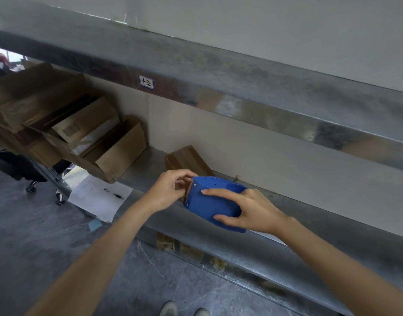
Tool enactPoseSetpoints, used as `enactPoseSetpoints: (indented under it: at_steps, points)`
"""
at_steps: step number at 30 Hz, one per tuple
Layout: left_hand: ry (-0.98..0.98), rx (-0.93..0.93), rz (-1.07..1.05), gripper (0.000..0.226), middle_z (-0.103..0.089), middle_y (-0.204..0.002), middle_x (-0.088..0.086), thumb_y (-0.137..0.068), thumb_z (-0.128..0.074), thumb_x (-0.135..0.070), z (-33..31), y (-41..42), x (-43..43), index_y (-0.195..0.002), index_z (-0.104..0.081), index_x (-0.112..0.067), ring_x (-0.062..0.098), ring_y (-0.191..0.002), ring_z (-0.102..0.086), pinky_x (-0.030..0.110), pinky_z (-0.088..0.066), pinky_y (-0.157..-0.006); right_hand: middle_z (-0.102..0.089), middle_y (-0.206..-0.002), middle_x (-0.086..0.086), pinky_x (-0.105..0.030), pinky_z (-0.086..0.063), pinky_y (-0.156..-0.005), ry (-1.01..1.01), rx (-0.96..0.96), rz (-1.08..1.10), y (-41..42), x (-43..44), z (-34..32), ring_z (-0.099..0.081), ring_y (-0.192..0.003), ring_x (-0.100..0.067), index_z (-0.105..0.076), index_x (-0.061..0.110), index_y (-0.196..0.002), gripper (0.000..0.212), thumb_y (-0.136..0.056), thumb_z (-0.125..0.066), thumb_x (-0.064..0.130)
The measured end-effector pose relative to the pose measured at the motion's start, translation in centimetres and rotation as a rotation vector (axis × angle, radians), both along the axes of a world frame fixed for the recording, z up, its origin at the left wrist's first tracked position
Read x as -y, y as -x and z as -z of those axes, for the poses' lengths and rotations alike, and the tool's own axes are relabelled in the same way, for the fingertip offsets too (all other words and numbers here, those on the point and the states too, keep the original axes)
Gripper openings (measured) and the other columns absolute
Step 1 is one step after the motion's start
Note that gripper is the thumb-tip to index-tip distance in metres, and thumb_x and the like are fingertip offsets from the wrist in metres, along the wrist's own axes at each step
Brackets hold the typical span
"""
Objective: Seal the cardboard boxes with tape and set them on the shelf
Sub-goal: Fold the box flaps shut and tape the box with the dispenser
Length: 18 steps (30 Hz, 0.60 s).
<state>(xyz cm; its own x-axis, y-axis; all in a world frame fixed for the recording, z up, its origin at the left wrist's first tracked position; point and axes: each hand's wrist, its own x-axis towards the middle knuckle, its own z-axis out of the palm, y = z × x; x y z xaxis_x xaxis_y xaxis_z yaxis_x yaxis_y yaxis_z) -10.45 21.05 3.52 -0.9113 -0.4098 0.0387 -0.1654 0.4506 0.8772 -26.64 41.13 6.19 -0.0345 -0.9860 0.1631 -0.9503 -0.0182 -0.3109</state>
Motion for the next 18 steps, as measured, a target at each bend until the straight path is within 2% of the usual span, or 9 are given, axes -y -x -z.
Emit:
enactPoseSetpoints:
  at_steps: [2, 4, 6, 8, 11, 15, 18]
  points:
    - [-0.023, -0.010, -0.012, 0.038, -0.070, -0.099, -0.008, -0.086, -0.062, 0.014, -0.1, 0.2, 0.0, -0.111, -0.069, -0.014, 0.004, -0.093, -0.067, 0.020, -0.054, -0.082, -0.047, -0.068, 0.025, -0.008, -0.031, -0.051, -0.020, 0.046, 0.014, 0.2, 0.2, -0.3, -0.047, -0.050, -0.003, -0.036, 0.050, -0.144, 0.062, -0.088, -0.063, 0.050]
    - [-0.033, -0.029, -0.032, 0.044, -0.070, -0.098, -0.006, -0.084, -0.059, 0.019, -0.2, 0.4, -0.1, -0.110, -0.066, -0.016, 0.003, -0.092, -0.066, 0.019, -0.052, -0.080, -0.064, -0.086, 0.015, -0.014, -0.042, -0.053, -0.045, 0.081, 0.006, 0.4, 0.4, -0.6, -0.052, -0.053, -0.008, -0.032, 0.054, -0.144, 0.063, -0.088, -0.060, 0.056]
    - [-0.029, -0.036, -0.064, 0.046, -0.069, -0.096, -0.004, -0.084, -0.058, 0.020, -0.3, 0.4, -0.1, -0.110, -0.065, -0.017, 0.003, -0.089, -0.066, 0.018, -0.051, -0.077, -0.067, -0.089, 0.008, -0.020, -0.047, -0.052, -0.054, 0.072, -0.009, 0.7, 0.5, -1.0, -0.053, -0.052, -0.011, -0.030, 0.056, -0.144, 0.063, -0.088, -0.059, 0.056]
    - [-0.012, -0.034, -0.100, 0.042, -0.068, -0.092, 0.000, -0.085, -0.063, 0.015, -0.5, 0.0, 0.2, -0.109, -0.064, -0.019, 0.007, -0.085, -0.066, 0.021, -0.054, -0.078, -0.062, -0.076, 0.010, -0.019, -0.044, -0.048, -0.068, 0.034, -0.008, 1.1, 0.4, -1.6, -0.049, -0.048, -0.011, -0.030, 0.056, -0.144, 0.063, -0.089, -0.061, 0.054]
    - [-0.029, -0.042, -0.204, 0.040, -0.068, -0.085, -0.001, -0.085, -0.068, 0.008, 0.2, -1.9, 1.9, -0.105, -0.064, -0.027, 0.009, -0.081, -0.067, 0.023, -0.054, -0.081, -0.039, -0.050, 0.016, -0.012, -0.032, -0.045, -0.065, -0.029, 0.031, 2.6, -0.9, -2.1, -0.044, -0.043, -0.010, -0.034, 0.055, -0.143, 0.063, -0.087, -0.064, 0.053]
    - [-0.056, 0.035, -0.219, 0.036, -0.069, -0.085, -0.004, -0.086, -0.070, 0.002, 1.7, -3.7, 1.8, -0.106, -0.064, -0.027, 0.009, -0.081, -0.068, 0.026, -0.053, -0.083, -0.032, -0.043, 0.013, -0.010, -0.030, -0.045, -0.102, -0.020, 0.037, 3.8, -2.6, -1.5, -0.047, -0.046, -0.009, -0.037, 0.055, -0.142, 0.063, -0.085, -0.064, 0.055]
    - [-0.023, 0.038, -0.237, 0.032, -0.067, -0.089, -0.005, -0.088, -0.068, 0.000, 2.7, -3.5, 0.4, -0.108, -0.066, -0.025, 0.009, -0.083, -0.067, 0.031, -0.053, -0.084, -0.029, -0.044, 0.017, -0.012, -0.034, -0.045, -0.125, -0.040, 0.047, 3.8, -2.8, -0.9, -0.040, -0.040, -0.007, -0.038, 0.054, -0.142, 0.063, -0.084, -0.063, 0.057]
